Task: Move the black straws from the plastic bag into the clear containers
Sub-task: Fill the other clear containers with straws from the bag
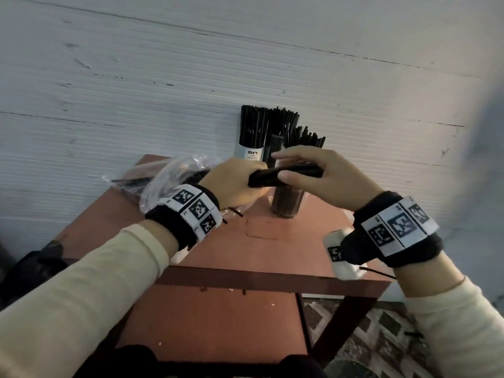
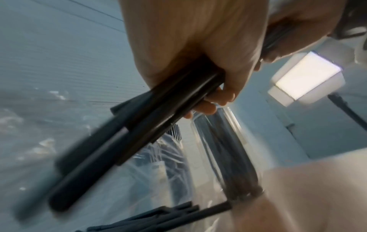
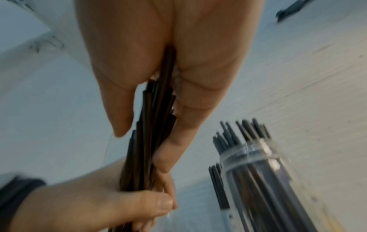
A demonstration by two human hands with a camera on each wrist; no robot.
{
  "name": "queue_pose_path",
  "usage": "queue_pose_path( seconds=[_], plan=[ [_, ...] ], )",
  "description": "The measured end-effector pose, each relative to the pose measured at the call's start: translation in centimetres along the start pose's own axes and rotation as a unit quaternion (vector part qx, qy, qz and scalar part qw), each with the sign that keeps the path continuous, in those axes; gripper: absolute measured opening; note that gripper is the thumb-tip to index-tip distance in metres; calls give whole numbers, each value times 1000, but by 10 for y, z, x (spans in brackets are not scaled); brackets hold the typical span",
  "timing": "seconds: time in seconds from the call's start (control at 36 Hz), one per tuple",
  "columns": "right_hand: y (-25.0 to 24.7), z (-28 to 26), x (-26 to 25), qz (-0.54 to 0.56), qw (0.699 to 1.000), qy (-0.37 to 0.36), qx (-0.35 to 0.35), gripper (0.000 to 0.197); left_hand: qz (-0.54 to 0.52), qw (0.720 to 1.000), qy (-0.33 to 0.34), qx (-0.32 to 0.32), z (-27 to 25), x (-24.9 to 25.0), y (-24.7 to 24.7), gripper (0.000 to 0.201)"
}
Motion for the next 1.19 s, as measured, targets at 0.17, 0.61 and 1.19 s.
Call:
queue_pose_path(
  seconds=[0.17,0.61,1.19],
  plan=[
    [-36,0,-25,75,974,-84,199,31,-223,972,-73,-9,11,15,8,16],
    [11,27,-8,-73,989,-88,98,44,-435,892,-112,-39,13,30,44,31],
    [-6,17,11,88,967,-17,238,70,-377,905,-138,-139,11,36,48,33]
  ],
)
Point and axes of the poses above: each hand's wrist, its own z-axis towards the middle knuckle, its own y-axis out of the palm, x = y × z, the point moved 4 cm from there along z, towards the middle knuckle, and after that the axes turned 3 degrees about z, right-handed, at the moved point
